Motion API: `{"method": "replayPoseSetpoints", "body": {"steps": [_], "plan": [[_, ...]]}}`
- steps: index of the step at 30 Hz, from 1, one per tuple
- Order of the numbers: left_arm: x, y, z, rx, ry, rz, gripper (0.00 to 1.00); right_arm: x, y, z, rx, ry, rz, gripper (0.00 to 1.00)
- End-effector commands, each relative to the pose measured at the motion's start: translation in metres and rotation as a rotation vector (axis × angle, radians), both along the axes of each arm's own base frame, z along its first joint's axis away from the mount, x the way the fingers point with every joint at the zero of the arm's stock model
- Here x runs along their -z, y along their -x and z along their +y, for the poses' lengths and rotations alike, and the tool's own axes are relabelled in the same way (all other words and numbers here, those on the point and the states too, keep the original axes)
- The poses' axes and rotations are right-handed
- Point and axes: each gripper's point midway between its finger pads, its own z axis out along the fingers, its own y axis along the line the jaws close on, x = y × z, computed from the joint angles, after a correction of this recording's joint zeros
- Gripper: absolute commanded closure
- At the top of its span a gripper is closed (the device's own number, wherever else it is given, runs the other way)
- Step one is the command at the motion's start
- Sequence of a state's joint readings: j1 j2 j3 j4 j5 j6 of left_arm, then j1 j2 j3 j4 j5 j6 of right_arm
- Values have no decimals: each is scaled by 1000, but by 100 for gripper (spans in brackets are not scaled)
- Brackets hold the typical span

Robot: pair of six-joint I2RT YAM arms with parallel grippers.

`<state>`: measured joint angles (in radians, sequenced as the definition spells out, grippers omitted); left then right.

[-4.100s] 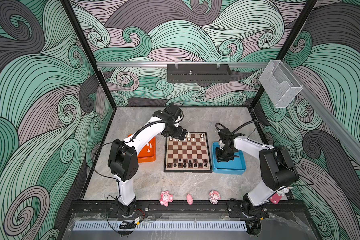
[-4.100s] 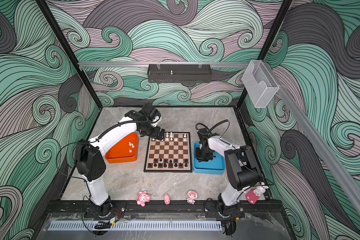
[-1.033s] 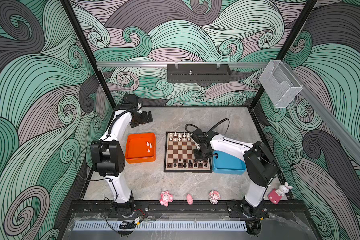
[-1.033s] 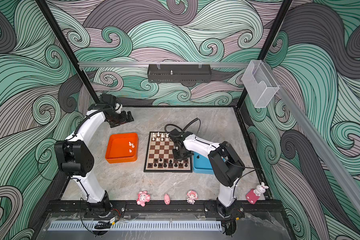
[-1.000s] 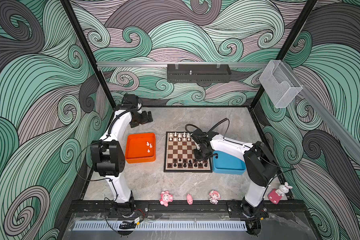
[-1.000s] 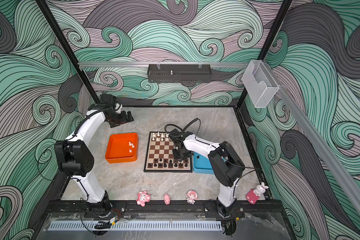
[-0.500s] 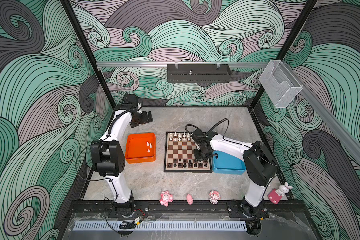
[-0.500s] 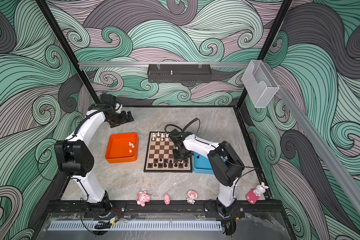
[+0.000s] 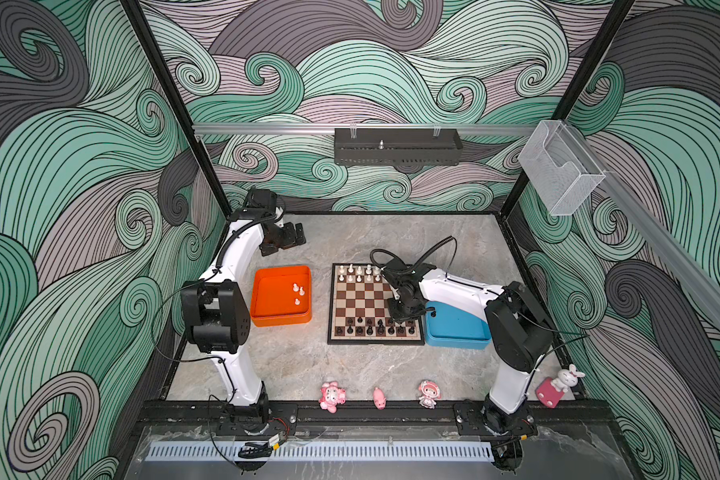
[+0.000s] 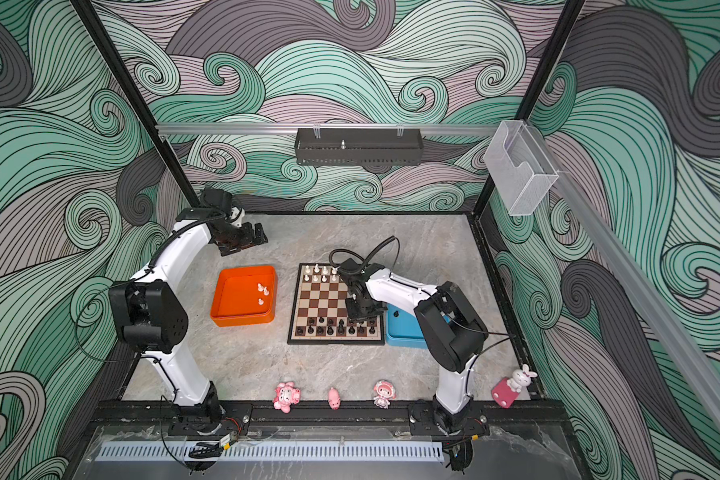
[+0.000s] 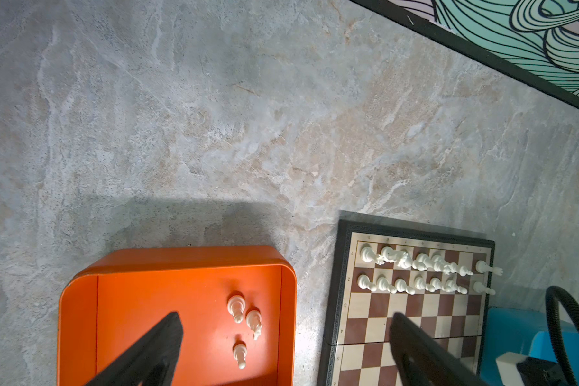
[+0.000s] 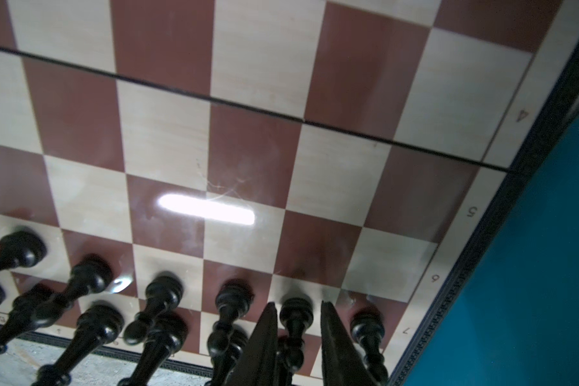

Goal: Set up the chess pieces on the board
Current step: 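Lower the black pawn into the black pawn row and release it, then raise right gripper back to the blue bin while left gripper moves over the board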

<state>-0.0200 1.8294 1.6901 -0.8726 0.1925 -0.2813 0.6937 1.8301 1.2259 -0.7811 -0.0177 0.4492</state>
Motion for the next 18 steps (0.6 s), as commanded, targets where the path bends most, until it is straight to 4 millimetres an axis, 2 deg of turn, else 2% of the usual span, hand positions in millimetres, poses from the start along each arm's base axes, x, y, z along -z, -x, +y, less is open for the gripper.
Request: {"method": "replayPoseSetpoints", "body": {"steps": [1, 5, 13, 18], "plan": [[5, -2, 2, -11, 15, 10, 1, -9, -3, -4, 7, 18, -23, 72], [5, -2, 2, -12, 15, 10, 1, -21, -7, -2, 8, 6, -43, 70], [5, -2, 2, -13, 15, 10, 1, -58, -24, 1, 44, -73, -111, 64], [4, 0, 7, -24, -8, 13, 1, -82, -38, -11, 103, -130, -155, 54]]}}
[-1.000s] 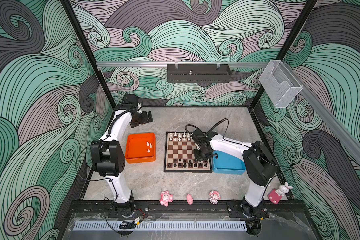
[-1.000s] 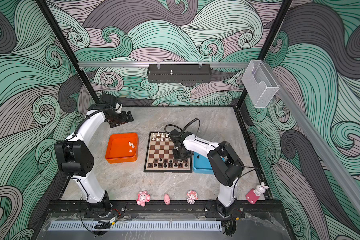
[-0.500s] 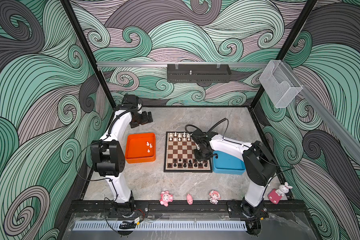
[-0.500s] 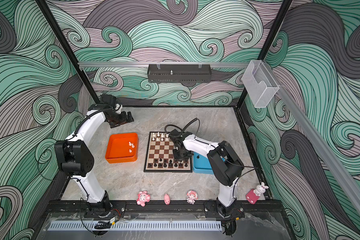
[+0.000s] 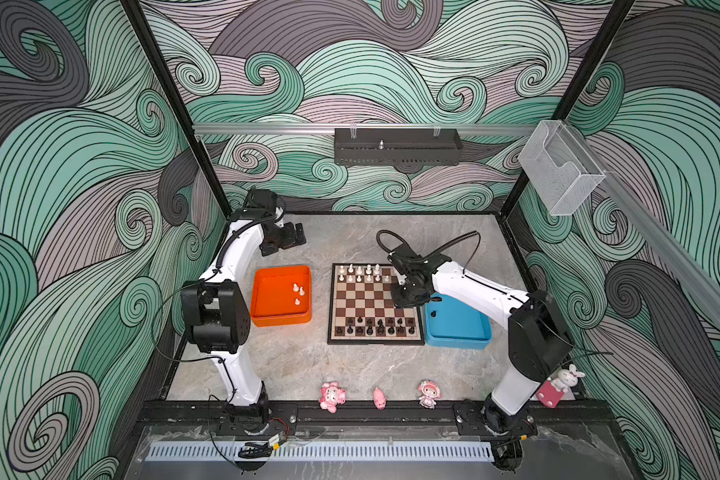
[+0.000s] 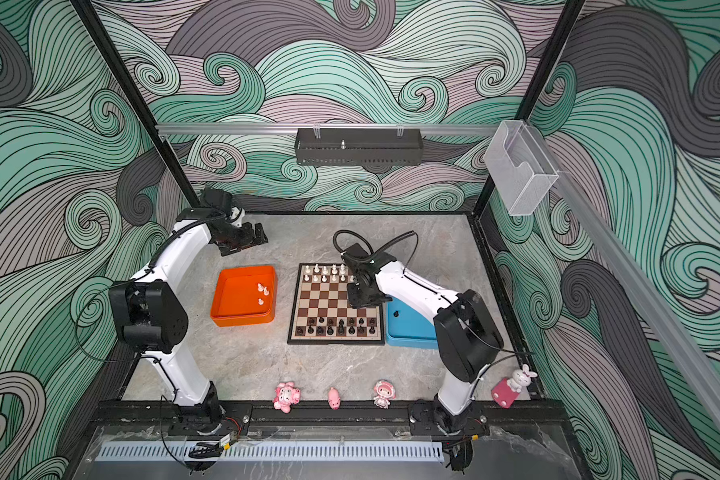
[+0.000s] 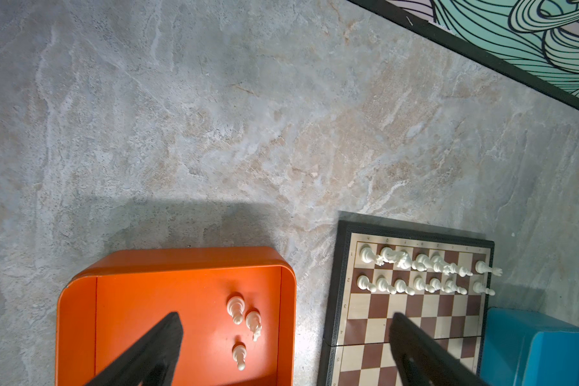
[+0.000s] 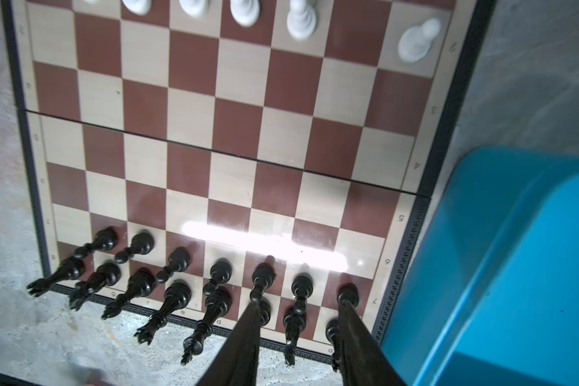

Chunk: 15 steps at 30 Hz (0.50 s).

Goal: Set up the chess pieces on the board
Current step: 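Raise right gripper back to the blue bin while left gripper moves over the board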

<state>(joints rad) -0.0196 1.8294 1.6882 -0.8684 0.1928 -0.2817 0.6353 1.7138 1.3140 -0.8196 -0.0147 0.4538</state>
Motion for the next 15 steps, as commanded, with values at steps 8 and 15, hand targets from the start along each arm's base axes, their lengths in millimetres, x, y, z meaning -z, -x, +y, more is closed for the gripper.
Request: {"method": "replayPoseSetpoints", "body": {"steps": [8, 15], "plan": [[-9, 5, 5, -6, -77, -22, 1, -37, -25, -76, 215, -44, -74, 3], [-18, 15, -52, 139, -132, -61, 1, -20, -17, -126, 337, -41, -22, 1]]}}
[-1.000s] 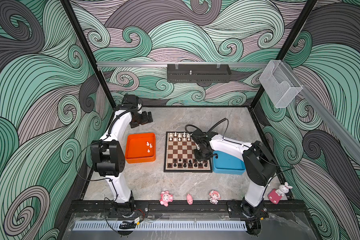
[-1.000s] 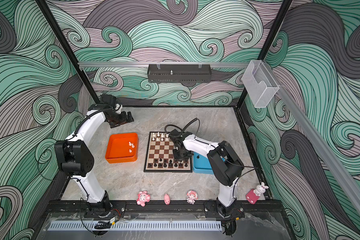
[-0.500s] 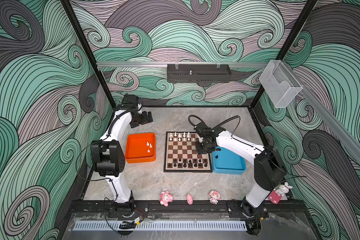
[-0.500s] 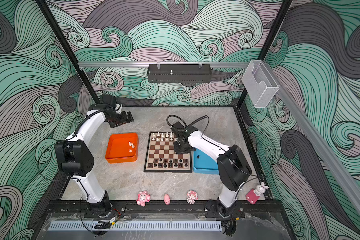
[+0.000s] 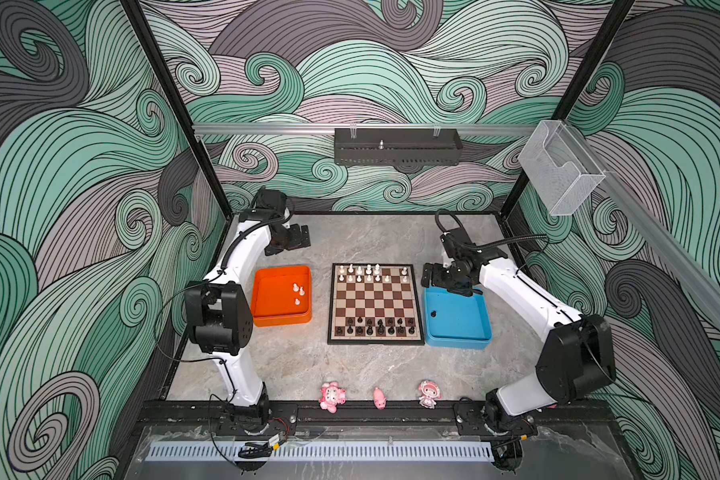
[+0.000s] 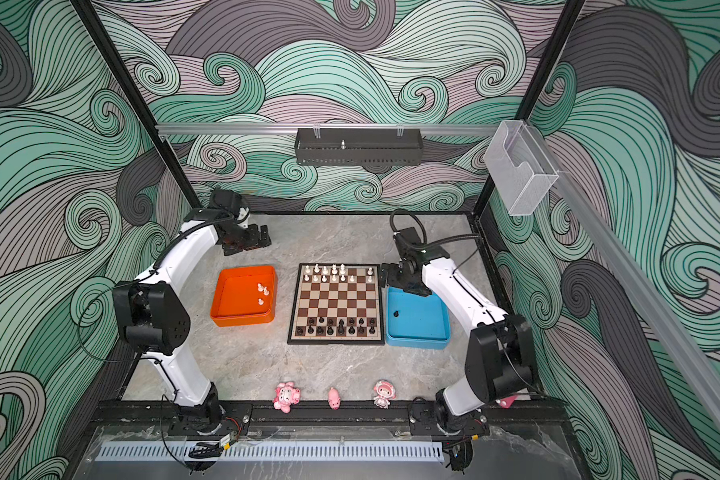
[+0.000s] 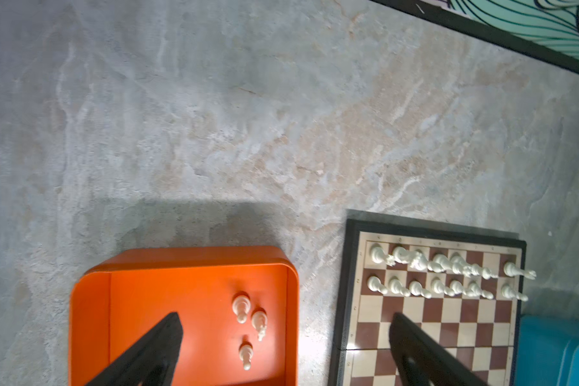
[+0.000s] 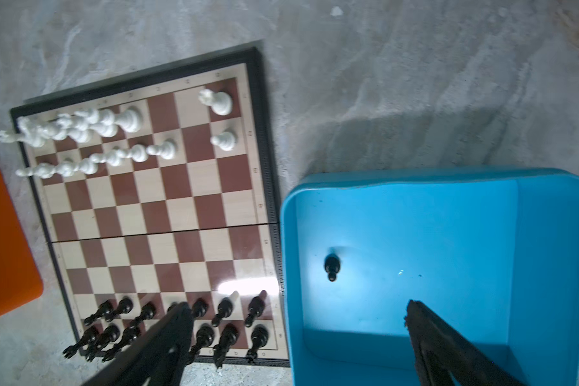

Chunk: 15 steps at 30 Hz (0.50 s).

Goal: Set up the chess pieces on the board
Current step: 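Raise right gripper back to the blue bin while left gripper moves over the board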

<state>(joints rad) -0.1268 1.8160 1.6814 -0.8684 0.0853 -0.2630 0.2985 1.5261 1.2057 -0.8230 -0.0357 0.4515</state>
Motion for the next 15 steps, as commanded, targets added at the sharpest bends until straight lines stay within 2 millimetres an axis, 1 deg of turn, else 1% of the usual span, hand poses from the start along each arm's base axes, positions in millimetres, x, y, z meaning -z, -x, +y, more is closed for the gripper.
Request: {"method": "replayPoseSetpoints", "body": {"steps": [1, 5, 7, 9, 12, 15], "plan": [[-16, 12, -34, 98, -32, -43, 1, 10, 13, -15, 10, 14, 42, 2], [-9, 26, -84, 225, -35, -31, 1, 23, 21, -27, 12, 48, 73, 9], [-8, 34, -107, 281, -18, -28, 1, 31, 25, -30, 8, 57, 97, 13], [-7, 44, -131, 339, 3, -27, 1, 40, 27, -29, 1, 53, 121, 20], [-2, 57, -158, 404, 33, -15, 1, 51, 28, -26, -5, 42, 142, 31], [3, 66, -173, 442, 40, 0, 1, 61, 29, -24, -12, 40, 166, 35]]}}
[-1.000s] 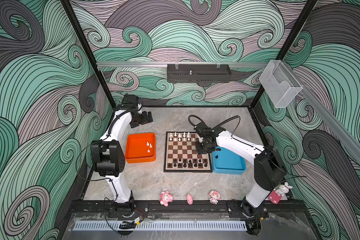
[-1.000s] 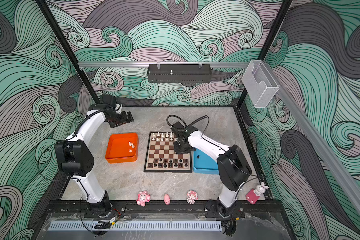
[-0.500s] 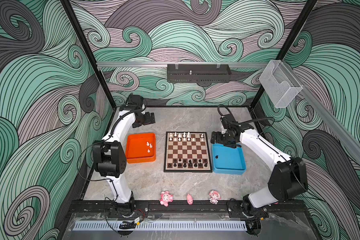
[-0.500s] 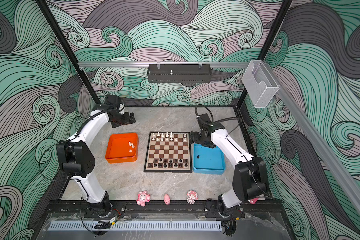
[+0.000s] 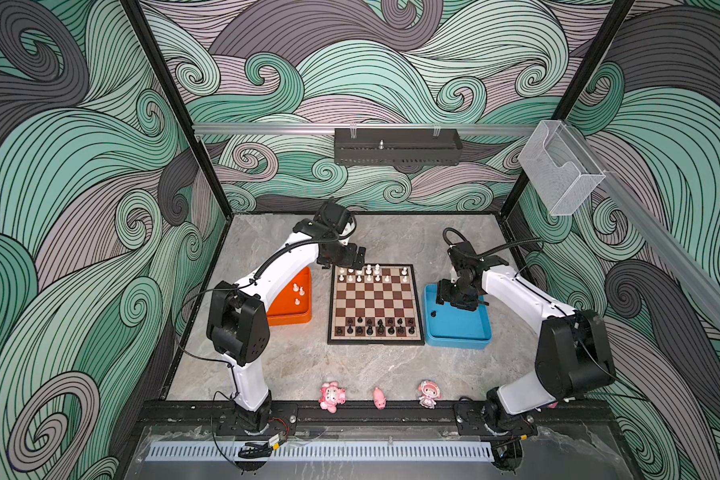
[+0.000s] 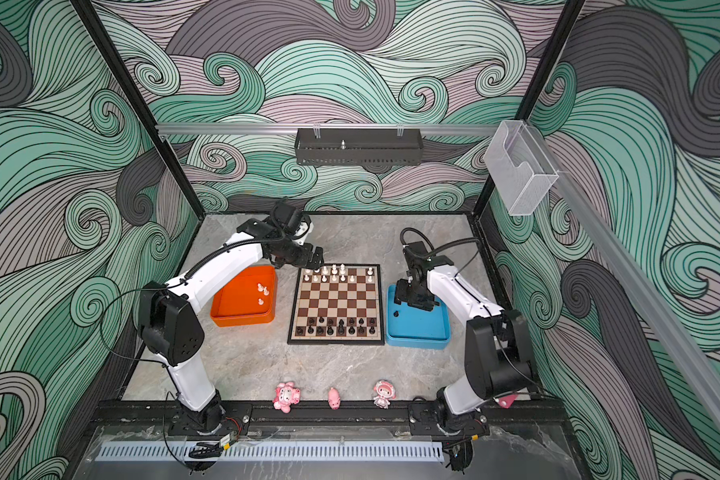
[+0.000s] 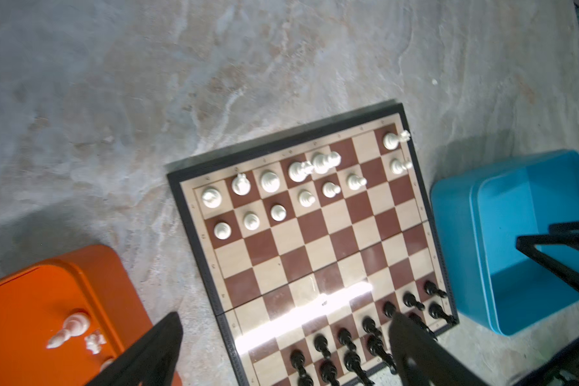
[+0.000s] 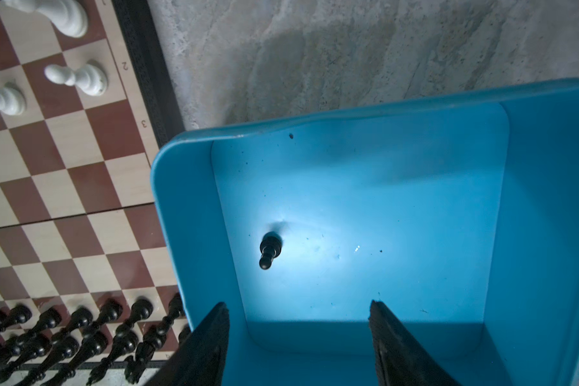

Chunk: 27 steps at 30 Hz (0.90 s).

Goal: Set up the chess pieces on the board
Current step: 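Raise right gripper back to the blue bin while left gripper moves over the board, then lower right gripper into the blue bin and grasp the last black pawn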

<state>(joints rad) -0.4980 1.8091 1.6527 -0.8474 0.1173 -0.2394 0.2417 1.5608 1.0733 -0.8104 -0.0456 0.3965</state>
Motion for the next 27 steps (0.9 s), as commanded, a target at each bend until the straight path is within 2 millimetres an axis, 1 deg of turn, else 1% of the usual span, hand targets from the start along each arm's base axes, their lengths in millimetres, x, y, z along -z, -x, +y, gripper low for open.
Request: {"method": "replayPoseSetpoints", "body": {"steps": [1, 4, 11, 14, 17, 21, 27], "plan": [[-2, 7, -15, 41, 25, 2, 1, 13, 1, 2, -15, -10, 29, 37], [-2, 10, -21, 58, 41, 9, 1, 19, 1, 7, -16, -27, 36, 43], [0, 11, -23, 60, 54, 19, 1, 33, 1, 18, -31, -31, 61, 45], [1, 11, -23, 60, 53, 19, 2, 42, 2, 20, -35, -28, 80, 47], [0, 10, -22, 58, 51, 17, 1, 50, 3, 20, -31, -25, 94, 54], [1, 10, -21, 54, 43, 13, 1, 56, 4, 20, -32, -16, 103, 63], [2, 9, -20, 52, 33, 13, 1, 58, 4, 20, -34, -18, 105, 69]]}}
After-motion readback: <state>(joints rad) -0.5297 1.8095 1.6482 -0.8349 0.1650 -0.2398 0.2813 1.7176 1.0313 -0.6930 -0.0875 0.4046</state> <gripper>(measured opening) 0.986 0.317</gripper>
